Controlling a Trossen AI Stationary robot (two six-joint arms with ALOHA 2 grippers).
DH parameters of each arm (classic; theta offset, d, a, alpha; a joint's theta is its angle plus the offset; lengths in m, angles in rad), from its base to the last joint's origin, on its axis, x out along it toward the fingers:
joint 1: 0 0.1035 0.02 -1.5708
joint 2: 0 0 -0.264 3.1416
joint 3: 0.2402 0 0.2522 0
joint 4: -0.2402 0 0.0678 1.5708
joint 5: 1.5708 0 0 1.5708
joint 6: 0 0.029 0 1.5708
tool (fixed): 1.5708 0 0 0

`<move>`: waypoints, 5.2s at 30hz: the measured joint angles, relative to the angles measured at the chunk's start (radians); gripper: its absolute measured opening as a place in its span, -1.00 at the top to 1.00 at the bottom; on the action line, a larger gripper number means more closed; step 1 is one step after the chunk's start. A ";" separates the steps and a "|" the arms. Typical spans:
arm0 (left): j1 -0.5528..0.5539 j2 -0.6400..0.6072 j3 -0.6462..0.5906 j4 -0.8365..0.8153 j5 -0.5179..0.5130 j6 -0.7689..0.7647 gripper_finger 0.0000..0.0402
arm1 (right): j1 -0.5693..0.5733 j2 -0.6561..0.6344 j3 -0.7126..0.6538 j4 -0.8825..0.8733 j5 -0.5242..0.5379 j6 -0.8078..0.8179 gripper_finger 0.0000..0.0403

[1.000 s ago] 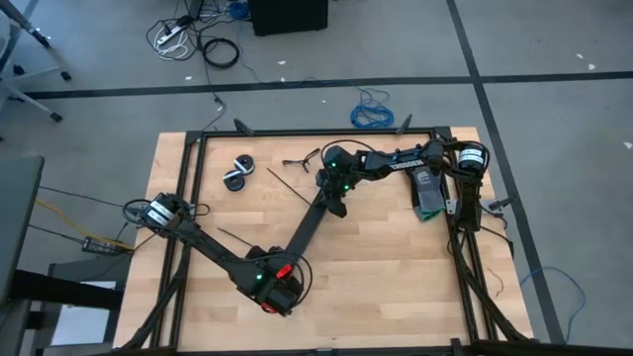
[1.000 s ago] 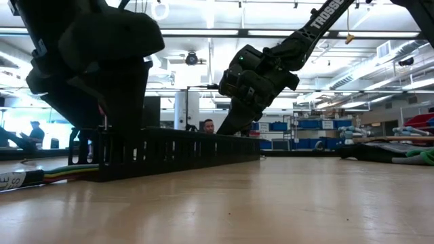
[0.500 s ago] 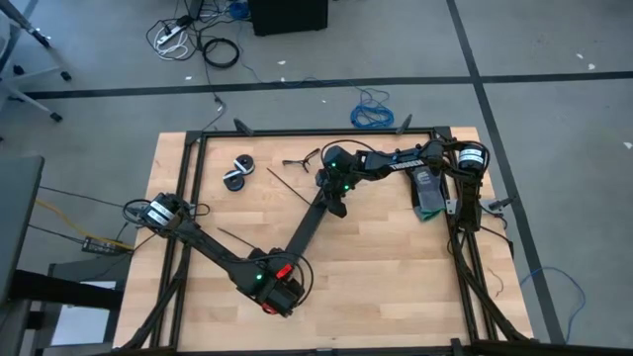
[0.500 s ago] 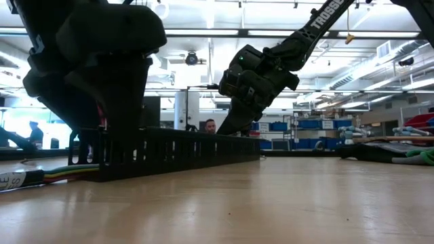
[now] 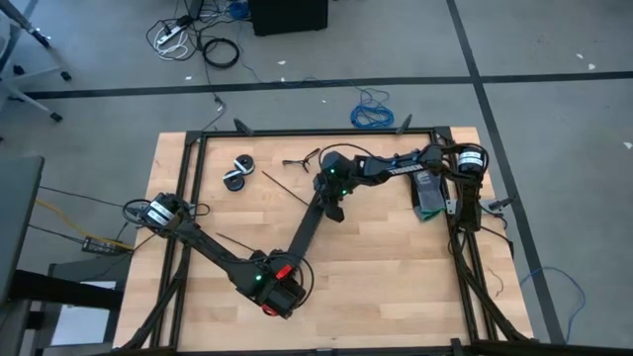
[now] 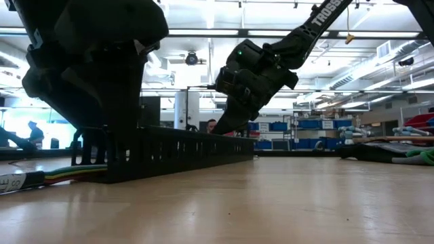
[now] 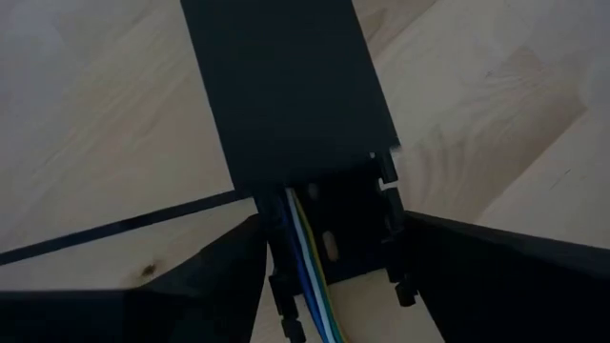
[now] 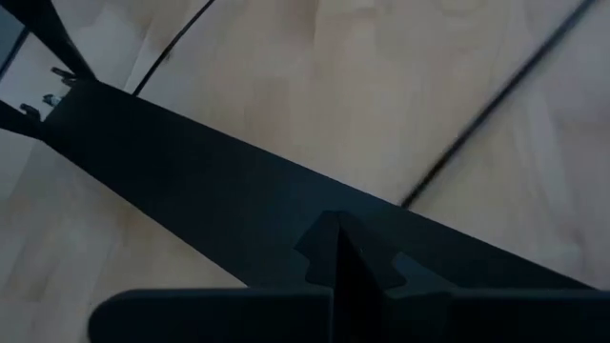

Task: Ziptie cables
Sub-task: Insert the black cover of the black cable duct

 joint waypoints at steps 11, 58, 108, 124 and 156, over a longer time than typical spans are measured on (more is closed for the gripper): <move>0.000 0.000 0.000 -0.002 0.003 0.004 -0.12 | 0.044 0.001 0.000 0.014 -0.019 0.040 1.00; 0.013 0.001 -0.015 -0.023 0.105 -0.098 -0.43 | -0.007 -0.001 0.001 -0.015 0.011 0.041 1.00; 0.041 -0.001 -0.013 -0.023 0.164 -0.103 0.01 | -0.056 0.005 0.000 0.271 -0.261 0.154 1.00; 0.040 0.000 -0.014 -0.018 0.165 -0.103 0.01 | -0.155 0.003 0.000 0.076 -0.176 0.020 1.00; 0.040 0.000 -0.014 -0.007 0.168 -0.101 0.01 | -0.014 0.002 0.001 0.023 -0.050 -0.049 1.00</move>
